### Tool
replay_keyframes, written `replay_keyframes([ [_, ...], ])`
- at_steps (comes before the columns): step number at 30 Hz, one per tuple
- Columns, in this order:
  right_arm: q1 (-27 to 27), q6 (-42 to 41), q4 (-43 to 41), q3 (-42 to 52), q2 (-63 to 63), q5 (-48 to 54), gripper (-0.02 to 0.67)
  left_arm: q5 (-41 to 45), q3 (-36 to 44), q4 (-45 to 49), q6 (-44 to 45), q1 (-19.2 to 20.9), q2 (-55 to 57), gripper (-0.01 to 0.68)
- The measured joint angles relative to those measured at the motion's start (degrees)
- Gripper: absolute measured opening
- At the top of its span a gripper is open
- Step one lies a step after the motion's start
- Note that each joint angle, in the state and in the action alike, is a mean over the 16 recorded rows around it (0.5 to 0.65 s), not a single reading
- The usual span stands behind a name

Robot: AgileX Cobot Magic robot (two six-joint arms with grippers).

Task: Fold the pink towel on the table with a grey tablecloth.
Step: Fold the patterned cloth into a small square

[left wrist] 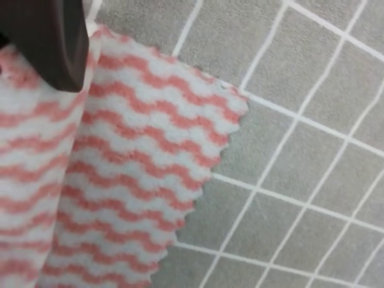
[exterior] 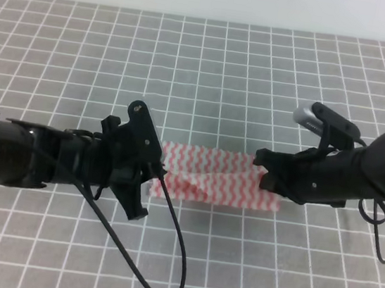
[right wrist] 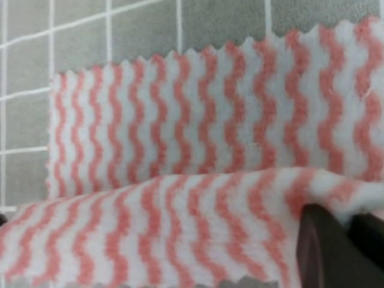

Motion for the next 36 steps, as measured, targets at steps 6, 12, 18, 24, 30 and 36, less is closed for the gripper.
replay_keyframes([
  [6, -0.2, -0.4, 0.0, -1.6, 1.8, 0.5, -0.011, -0.4, -0.6, 0.0, -0.5, 0.0, 0.8, -0.003],
  [12, -0.7, -0.9, 0.0, -3.1, 3.0, 1.0, -0.011, -0.7, -1.5, 0.0, -1.9, 0.0, 1.6, -0.003],
  [18, -1.2, -1.2, 0.1, -4.8, 4.1, 2.0, -0.011, -1.1, -3.0, 0.0, -4.4, 0.0, 2.5, -0.003],
  [24, -1.6, -1.3, 0.1, -6.3, 5.3, 2.9, -0.011, -1.5, -4.7, 0.0, -7.1, 0.0, 3.3, -0.003],
  [30, -1.7, -1.5, 0.1, -7.4, 5.9, 3.1, -0.011, -1.9, -6.1, 0.0, -8.9, 0.0, 3.9, -0.003],
  [36, -1.8, -1.6, 0.1, -7.9, 6.1, 2.8, -0.011, -2.0, -6.9, 0.0, -9.4, 0.0, 4.0, -0.003],
])
